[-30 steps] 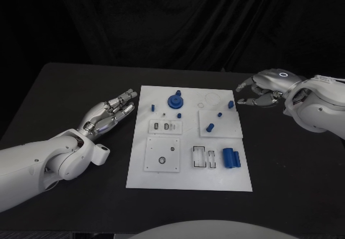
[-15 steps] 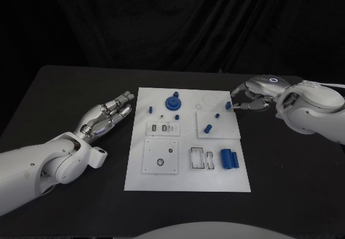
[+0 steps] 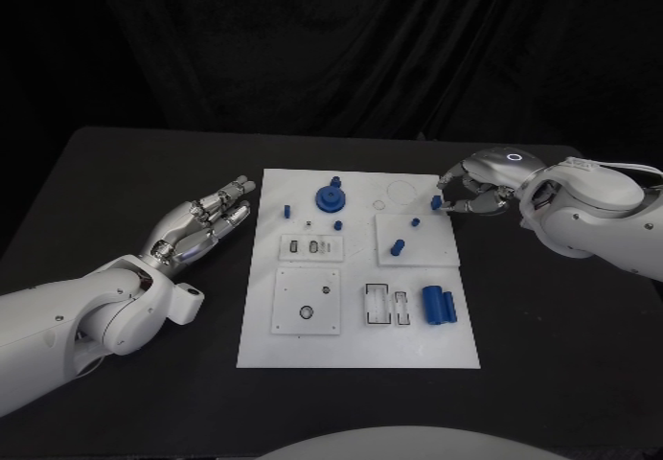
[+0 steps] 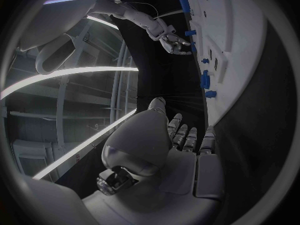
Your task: Assemble the parts on the task board
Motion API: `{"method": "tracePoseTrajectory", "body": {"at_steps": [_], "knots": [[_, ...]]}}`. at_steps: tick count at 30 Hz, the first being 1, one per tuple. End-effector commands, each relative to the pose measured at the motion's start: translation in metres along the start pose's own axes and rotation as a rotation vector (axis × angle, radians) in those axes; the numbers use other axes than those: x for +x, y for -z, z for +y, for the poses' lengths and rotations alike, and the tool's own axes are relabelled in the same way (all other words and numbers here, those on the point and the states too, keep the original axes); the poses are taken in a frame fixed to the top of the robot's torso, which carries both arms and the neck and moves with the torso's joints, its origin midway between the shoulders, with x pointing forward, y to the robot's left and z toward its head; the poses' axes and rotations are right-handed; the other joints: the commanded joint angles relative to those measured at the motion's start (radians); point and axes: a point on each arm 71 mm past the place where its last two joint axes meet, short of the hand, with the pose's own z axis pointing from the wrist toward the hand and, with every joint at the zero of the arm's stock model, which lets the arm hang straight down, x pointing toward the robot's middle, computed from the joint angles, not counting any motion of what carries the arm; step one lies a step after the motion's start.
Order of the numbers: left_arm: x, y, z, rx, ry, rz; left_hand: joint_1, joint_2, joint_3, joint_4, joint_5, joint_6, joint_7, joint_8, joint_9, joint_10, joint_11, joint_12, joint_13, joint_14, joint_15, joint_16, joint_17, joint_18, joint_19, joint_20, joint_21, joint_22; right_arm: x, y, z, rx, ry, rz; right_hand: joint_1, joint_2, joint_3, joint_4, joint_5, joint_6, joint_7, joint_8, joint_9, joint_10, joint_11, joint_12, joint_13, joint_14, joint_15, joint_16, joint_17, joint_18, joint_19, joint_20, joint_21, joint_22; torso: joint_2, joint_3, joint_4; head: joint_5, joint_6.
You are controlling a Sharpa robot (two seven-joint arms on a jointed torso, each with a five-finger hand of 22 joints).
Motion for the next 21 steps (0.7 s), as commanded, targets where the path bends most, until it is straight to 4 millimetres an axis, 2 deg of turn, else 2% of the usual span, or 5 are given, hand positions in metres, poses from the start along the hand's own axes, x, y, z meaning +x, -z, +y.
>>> {"method": "tracePoseTrajectory", "body": {"at_steps": [1, 6, 15, 21], "knots": [[0.0013, 0.0001, -0.0082, 0.114, 0.007, 0.01, 0.002, -0.002, 0.006, 0.0, 0.007, 0.004, 0.003, 0.004, 0.0, -0.001, 0.007, -0.003, -0.002, 0.0, 0.006, -0.004, -0.001, 0.019, 0.0, 0.01, 0.002, 0.001, 0.0014, -0.0007, -0.0017, 0.02, 0.005, -0.001, 0.007, -0.002, -0.002, 0.006, 0.002, 0.002, 0.003, -0.003, 0.002, 0.108, 0.001, 0.003, 0.263, 0.106, -0.001, 0.002, 0.263, 0.006, 0.04, -0.003, -0.006, 0.221, 0.0, 0.0, 0.0011, -0.001, -0.001], [0.001, 0.0003, -0.0081, 0.113, 0.007, 0.011, 0.002, -0.002, 0.006, 0.0, 0.007, 0.004, 0.003, 0.004, 0.0, -0.001, 0.007, -0.003, -0.002, 0.0, 0.006, -0.004, -0.001, 0.019, 0.0, 0.01, 0.002, 0.001, 0.0026, -0.0021, -0.0017, 0.021, 0.006, 0.003, 0.01, -0.001, -0.003, 0.008, 0.007, 0.007, 0.005, -0.002, 0.003, 0.108, 0.003, 0.003, 0.263, 0.106, 0.0, 0.002, 0.263, 0.006, 0.038, -0.002, -0.009, 0.22, 0.0, -0.0004, -0.0008, 0.002, -0.003], [0.001, 0.0003, -0.0079, 0.112, 0.008, 0.011, 0.001, -0.003, 0.006, 0.001, 0.009, 0.002, 0.003, 0.004, 0.0, -0.001, 0.007, -0.003, -0.002, 0.0, 0.006, -0.004, -0.001, 0.019, 0.0, 0.01, 0.002, 0.001, 0.0061, -0.0043, -0.0007, 0.018, 0.006, 0.011, 0.021, 0.002, -0.003, 0.01, 0.027, 0.02, 0.007, 0.002, 0.006, 0.108, 0.005, 0.003, 0.263, 0.106, 0.003, 0.002, 0.263, 0.009, 0.033, 0.0, -0.02, 0.217, 0.0, -0.0011, 0.0017, 0.0, -0.006], [0.0005, 0.0006, -0.0078, 0.111, 0.007, 0.011, 0.001, -0.003, 0.006, 0.001, 0.009, 0.002, 0.003, 0.004, 0.0, -0.001, 0.007, -0.003, -0.002, 0.0, 0.006, -0.004, -0.001, 0.019, 0.0, 0.01, 0.002, 0.001, 0.0086, -0.0059, 0.0008, 0.012, 0.006, 0.015, 0.026, 0.004, -0.003, 0.01, 0.039, 0.025, 0.007, 0.004, 0.007, 0.108, 0.006, 0.003, 0.263, 0.106, 0.003, 0.002, 0.263, 0.01, 0.031, 0.001, -0.023, 0.216, 0.0, -0.0012, 0.0006, 0.0, -0.007]]}}
